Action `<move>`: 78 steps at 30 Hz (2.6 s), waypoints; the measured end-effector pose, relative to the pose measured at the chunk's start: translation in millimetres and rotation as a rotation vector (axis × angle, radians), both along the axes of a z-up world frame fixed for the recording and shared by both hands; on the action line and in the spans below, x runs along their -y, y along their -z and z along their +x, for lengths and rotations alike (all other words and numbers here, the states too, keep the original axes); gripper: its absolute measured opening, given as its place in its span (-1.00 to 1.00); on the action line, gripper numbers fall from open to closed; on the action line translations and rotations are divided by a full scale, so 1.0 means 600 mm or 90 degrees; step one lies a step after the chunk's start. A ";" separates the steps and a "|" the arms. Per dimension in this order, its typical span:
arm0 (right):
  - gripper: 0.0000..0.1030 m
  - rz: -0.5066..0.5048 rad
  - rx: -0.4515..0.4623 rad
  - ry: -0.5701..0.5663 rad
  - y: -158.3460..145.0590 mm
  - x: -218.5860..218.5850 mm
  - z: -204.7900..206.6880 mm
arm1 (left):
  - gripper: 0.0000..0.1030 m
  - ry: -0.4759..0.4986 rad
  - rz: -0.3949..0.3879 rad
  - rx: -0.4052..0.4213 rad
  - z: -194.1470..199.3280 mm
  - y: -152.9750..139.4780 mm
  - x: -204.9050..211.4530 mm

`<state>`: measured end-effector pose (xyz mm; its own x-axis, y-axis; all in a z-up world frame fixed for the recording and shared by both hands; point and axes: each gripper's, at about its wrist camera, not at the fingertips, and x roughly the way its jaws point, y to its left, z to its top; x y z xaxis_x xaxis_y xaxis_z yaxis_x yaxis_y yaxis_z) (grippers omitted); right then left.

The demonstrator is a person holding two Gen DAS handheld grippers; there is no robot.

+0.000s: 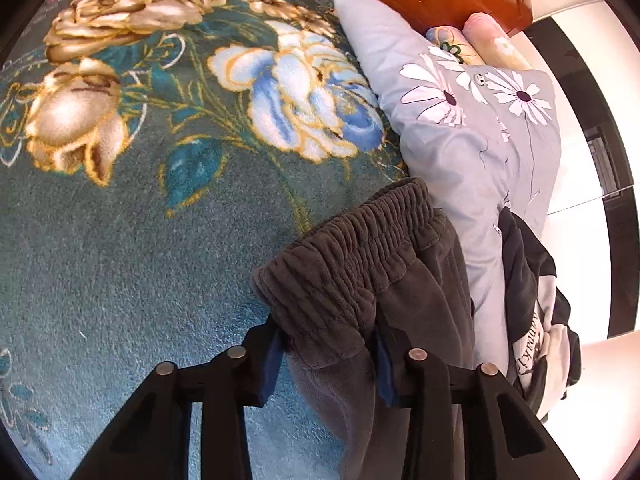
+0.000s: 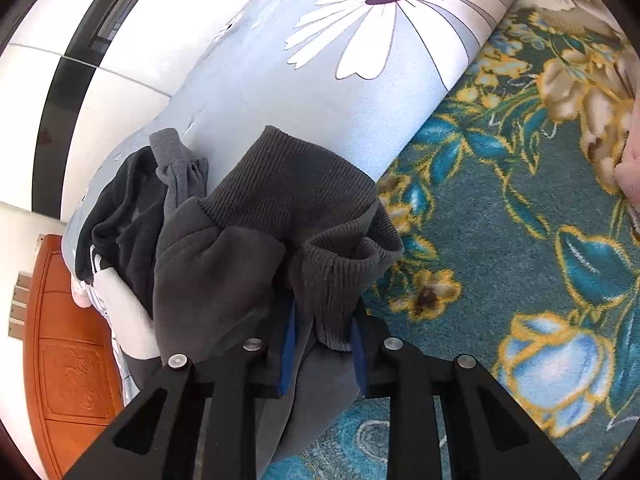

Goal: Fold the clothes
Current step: 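Stretch the sweatpants between both grippers, lay them flat, and open both grippers, then grasp both ribbed leg cuffs together with the right gripper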

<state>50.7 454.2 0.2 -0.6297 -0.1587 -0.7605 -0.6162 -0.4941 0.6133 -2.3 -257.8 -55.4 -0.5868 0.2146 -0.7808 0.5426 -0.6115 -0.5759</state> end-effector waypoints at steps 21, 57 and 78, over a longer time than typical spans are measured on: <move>-0.69 -0.093 -0.001 -0.179 0.036 0.044 0.210 | -0.29 -0.054 0.082 0.024 0.298 0.034 0.179; -0.28 -0.133 -0.085 -0.136 0.014 0.019 0.253 | -0.10 0.180 -0.080 0.122 0.277 0.005 -0.040; -0.92 -0.125 -0.173 -0.198 -0.091 0.089 0.204 | -0.04 0.203 -0.105 0.036 0.323 -0.119 -0.088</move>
<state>173.1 400.8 54.9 -0.7022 -0.4960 -0.5107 -0.2606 -0.4884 0.8328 191.4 -205.1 16.0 -0.4649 0.2485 -0.8498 0.3379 -0.8373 -0.4298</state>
